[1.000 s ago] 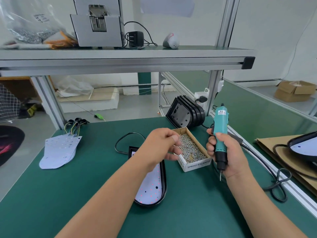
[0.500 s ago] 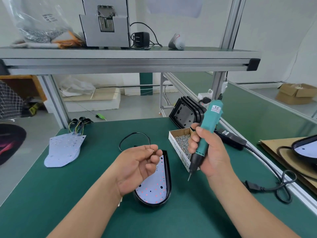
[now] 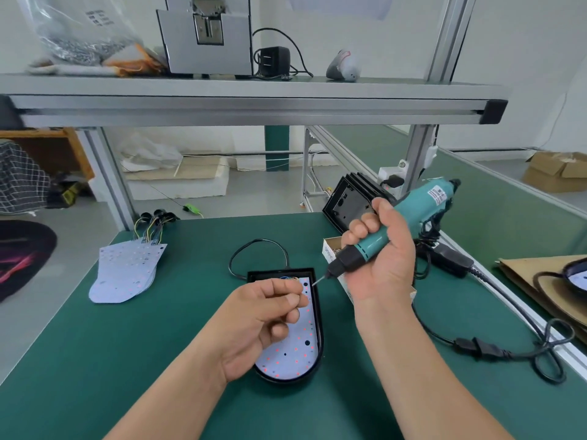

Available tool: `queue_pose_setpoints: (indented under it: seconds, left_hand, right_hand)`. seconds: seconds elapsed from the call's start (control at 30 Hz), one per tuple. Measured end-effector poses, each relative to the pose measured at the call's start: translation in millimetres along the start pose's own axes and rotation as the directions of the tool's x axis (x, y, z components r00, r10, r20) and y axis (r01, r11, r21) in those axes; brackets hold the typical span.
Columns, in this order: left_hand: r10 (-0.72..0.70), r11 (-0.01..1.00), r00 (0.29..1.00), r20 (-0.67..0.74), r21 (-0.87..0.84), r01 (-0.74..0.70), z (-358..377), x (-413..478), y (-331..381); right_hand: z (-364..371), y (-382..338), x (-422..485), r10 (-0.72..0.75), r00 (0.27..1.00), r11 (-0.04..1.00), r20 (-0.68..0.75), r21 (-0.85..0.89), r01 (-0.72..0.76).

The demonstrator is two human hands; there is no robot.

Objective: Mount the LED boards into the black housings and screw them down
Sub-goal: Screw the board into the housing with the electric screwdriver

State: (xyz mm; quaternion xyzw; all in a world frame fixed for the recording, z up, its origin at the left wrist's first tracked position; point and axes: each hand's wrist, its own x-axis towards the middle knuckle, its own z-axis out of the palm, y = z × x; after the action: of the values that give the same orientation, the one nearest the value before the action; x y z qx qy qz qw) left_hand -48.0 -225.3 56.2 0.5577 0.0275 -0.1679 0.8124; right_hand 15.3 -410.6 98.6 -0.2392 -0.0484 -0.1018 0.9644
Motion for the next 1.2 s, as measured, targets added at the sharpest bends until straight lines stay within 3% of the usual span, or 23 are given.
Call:
queue_pose_setpoints:
  seconds: [0.8,1.03,1.2]
  left_hand:
    - [0.079,0.987,0.997,0.026,0.137,-0.082,2,4,-16]
    - [0.191,0.939,0.981,-0.036,0.298,-0.172,8,4,-22]
    - [0.274,0.903,0.958,-0.086,0.364,-0.226,12,2,-23]
  right_hand:
    - [-14,12,-13,0.015,1.000,0.995,-0.010,-0.097,-0.016]
    - [-12,13,-14,-0.047,0.998,0.966,-0.050,-0.255,0.033]
    - [-14,14,-14,-0.053,0.995,0.976,-0.079,-0.216,0.035]
